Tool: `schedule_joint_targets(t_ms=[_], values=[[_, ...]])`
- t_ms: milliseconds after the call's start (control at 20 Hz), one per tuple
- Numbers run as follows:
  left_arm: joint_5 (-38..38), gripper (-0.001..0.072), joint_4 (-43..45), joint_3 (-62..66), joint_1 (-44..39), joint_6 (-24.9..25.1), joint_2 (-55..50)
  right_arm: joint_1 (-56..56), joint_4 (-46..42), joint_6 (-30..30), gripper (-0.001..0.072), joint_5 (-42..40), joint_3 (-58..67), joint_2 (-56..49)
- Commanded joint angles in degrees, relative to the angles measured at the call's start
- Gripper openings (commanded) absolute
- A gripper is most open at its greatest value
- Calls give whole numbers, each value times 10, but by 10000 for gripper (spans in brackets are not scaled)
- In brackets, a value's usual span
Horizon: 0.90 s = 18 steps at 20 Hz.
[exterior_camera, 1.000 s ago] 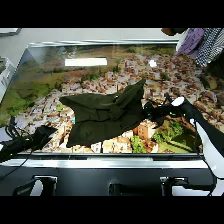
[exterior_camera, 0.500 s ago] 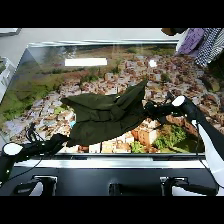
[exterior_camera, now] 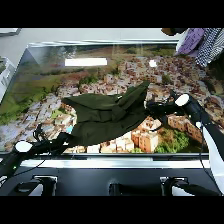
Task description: Fold the clothes and pants, and hang the long-sleeved shirts on hangers.
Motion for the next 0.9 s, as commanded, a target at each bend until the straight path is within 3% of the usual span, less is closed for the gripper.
schedule_joint_targets(t_ms=[0, 150, 300, 350, 400, 600, 700, 850], values=[[4, 666, -21, 0, -29, -6, -22, 1, -9, 12, 47, 7, 0, 16], [-7, 641, -21, 2, -28, -6, -18, 1, -34, 23, 47, 7, 0, 29], [10, 252, -34, 2, -28, -6, -19, 1, -37, 23, 47, 14, 0, 35], [14, 91, -43, 2, -28, -3, -19, 1, -37, 25, 47, 18, 0, 35], [19, 13, -50, 2, -28, 6, -19, 1, -37, 27, 47, 22, 0, 35], [-7, 10, -30, 31, -1, 32, -18, 0, -104, 56, 47, 57, 0, 52], [-58, 9, 21, 71, 46, 32, -18, 0, -181, 94, 46, 91, 0, 81], [-150, 9, 81, 152, 127, 32, -18, 1, -258, 97, 46, 154, 0, 133]])
